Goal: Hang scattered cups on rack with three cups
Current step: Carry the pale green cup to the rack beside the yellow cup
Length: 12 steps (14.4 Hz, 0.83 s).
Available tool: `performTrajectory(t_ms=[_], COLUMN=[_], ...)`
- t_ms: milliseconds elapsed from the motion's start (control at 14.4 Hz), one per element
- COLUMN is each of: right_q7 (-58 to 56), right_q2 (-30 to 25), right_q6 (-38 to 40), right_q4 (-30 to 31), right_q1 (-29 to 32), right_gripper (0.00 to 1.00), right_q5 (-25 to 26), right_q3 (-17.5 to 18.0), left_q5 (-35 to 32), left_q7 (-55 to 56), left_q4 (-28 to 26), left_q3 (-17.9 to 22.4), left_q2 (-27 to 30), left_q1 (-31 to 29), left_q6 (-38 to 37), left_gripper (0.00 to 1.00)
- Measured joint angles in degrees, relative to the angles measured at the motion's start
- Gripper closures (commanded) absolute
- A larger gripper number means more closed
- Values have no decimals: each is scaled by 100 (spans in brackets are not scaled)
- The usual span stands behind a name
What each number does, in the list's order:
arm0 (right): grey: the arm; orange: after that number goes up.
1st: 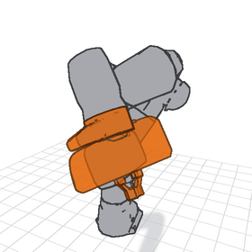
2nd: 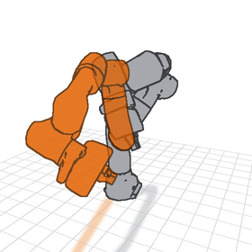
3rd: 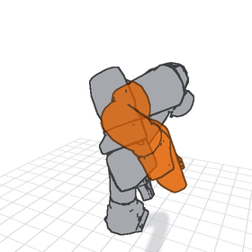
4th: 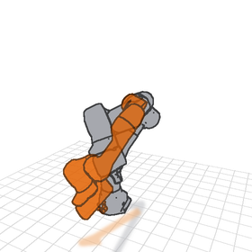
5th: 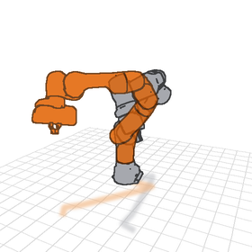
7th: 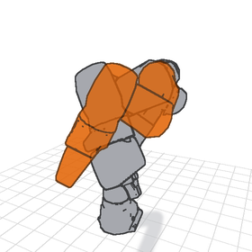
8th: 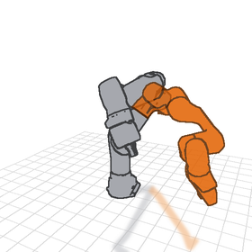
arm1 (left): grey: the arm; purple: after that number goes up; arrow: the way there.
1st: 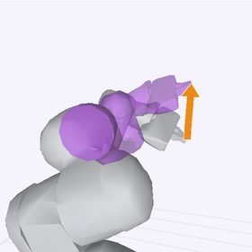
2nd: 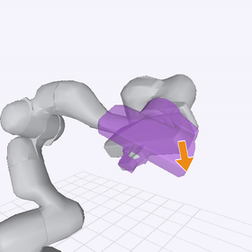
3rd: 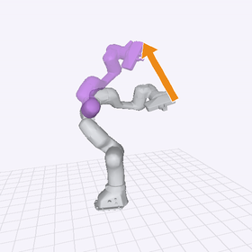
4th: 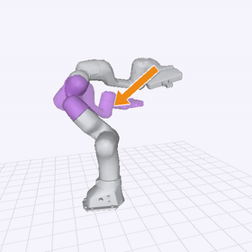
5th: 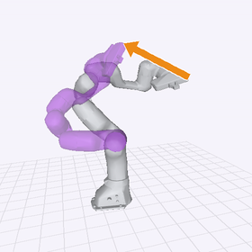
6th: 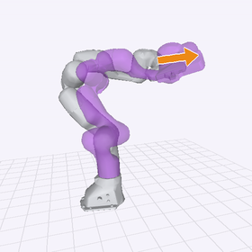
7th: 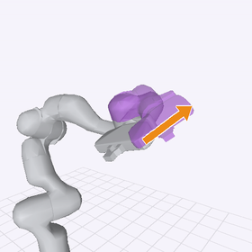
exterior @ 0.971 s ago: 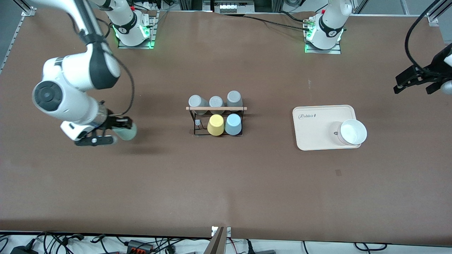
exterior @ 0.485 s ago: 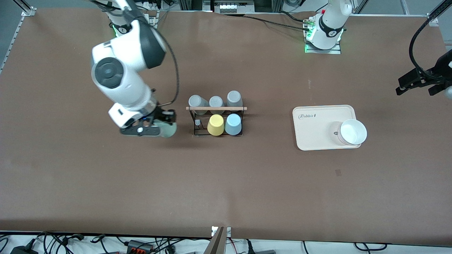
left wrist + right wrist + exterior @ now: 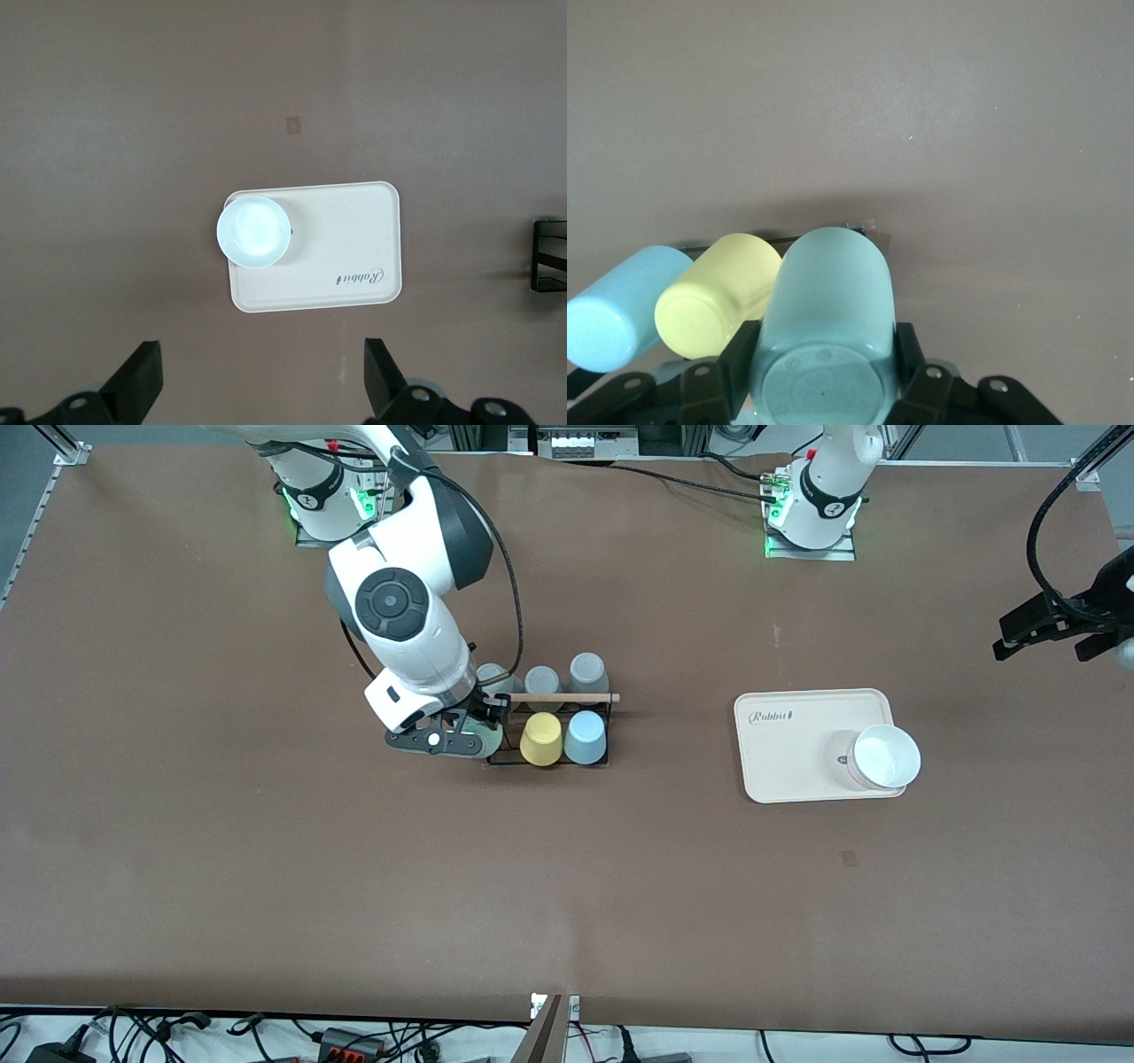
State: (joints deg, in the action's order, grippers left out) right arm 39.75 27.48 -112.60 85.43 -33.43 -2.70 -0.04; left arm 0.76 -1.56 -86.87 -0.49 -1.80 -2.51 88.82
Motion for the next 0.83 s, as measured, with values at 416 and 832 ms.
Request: performTrajectory(t_ms=[416,832], right_q7=[233,323], right_q2=[218,388], right_q6=[-10,-10], right_q4=[-22,-72], right_q1=[-146,-154], right_gripper=[65,65], right_q5=[-1,-1], right_q3=[-3,-4], left_q5=[0,0], left_q7=[0,1], left_q4=[191,202], left_q3=[-11,-12], left_q2=[-1,-2], left_q1=[0,0], left_q6=[-125,-137], left_gripper=[0,0])
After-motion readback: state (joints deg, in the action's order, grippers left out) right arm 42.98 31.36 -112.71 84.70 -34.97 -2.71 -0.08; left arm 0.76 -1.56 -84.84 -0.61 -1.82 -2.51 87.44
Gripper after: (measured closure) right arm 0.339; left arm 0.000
